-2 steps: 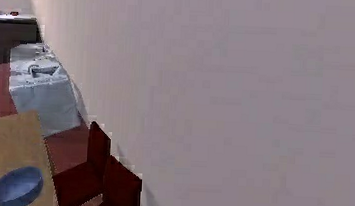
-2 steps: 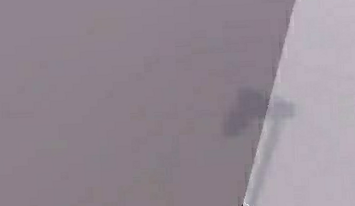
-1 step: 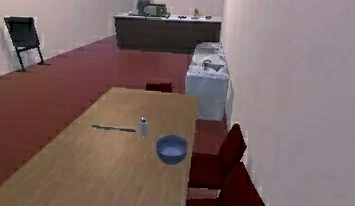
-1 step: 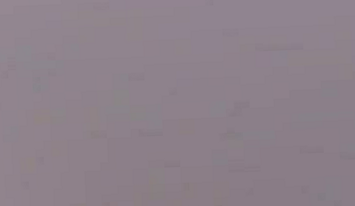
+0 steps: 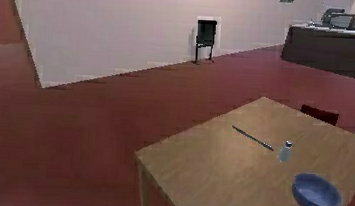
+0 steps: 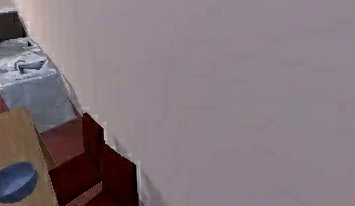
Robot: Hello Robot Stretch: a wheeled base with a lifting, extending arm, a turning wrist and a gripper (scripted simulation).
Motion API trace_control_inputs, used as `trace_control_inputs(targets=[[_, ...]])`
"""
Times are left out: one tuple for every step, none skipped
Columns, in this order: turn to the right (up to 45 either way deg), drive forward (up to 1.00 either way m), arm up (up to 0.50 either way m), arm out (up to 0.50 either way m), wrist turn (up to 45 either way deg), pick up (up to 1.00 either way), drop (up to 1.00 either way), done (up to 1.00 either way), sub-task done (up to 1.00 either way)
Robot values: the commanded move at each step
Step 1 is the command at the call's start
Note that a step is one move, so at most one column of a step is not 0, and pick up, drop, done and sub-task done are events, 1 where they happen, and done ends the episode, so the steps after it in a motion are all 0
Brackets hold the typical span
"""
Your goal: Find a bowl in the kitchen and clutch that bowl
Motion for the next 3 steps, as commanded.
trace_control_inputs(targets=[[-42.0, 0.00, 0.00, 0.00, 0.0, 0.00, 0.00, 0.00, 0.00], [0.0, 0.00, 0.50, 0.00, 0.0, 0.00, 0.00, 0.00, 0.00], [0.0, 0.00, 0.36, 0.00, 0.0, 0.00, 0.00, 0.00, 0.00]])
